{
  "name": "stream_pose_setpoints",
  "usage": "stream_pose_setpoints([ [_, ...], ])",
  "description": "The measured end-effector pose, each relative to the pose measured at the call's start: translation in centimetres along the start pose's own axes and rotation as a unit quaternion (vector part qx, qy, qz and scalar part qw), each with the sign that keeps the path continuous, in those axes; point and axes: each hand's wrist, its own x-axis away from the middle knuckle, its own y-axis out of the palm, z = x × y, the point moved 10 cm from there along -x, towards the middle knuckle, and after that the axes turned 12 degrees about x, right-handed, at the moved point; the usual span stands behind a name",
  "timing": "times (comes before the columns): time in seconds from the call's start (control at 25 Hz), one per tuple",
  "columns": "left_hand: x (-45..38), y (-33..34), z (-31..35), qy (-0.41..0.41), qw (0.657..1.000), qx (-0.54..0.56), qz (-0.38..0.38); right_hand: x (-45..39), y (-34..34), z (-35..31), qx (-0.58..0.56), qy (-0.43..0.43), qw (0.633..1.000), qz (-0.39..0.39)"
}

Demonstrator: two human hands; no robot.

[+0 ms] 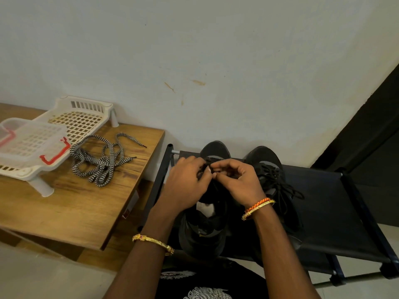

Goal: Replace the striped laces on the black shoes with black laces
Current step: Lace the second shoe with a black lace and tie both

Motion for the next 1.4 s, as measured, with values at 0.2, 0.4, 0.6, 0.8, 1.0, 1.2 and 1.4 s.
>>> stream_pose_setpoints([
  [0.2, 1.0, 2.1, -3.1, -0.215, 0.892, 0.394, -0.056, 0.0, -0.1, 0.7, -0.027, 0.019, 0.999, -0.003],
  [0.4, 1.7, 3.2, -4.1, -0.284, 0.853, 0.428, -0.091, 0.0, -0.4, 1.3, -0.017, 0.028, 0.999, -0.004],
  [0.6, 1.5, 3.7, -4.1, -0.280, 0.846, 0.433, -0.136, 0.0, -0.5, 1.5, -0.018, 0.035, 0.999, 0.001],
  [0.8, 1.7, 4.3, -4.4, -0.298, 0.825, 0.459, -0.141, -0.1, -0.4, 1.4, -0.015, 0.030, 0.999, -0.001],
  [1.0, 1.6, 4.0, -4.4, -0.289, 0.830, 0.460, -0.126, 0.0, -0.3, 1.6, -0.012, 0.034, 0.999, -0.033],
  [1.2, 1.7, 4.3, -3.9, -0.292, 0.812, 0.491, -0.120, 0.1, -0.2, 1.2, 0.010, 0.017, 0.999, -0.048],
  [1.4, 1.6, 4.2, -3.4, -0.276, 0.828, 0.469, -0.136, 0.3, -0.8, 0.5, 0.048, -0.007, 0.999, 0.010],
])
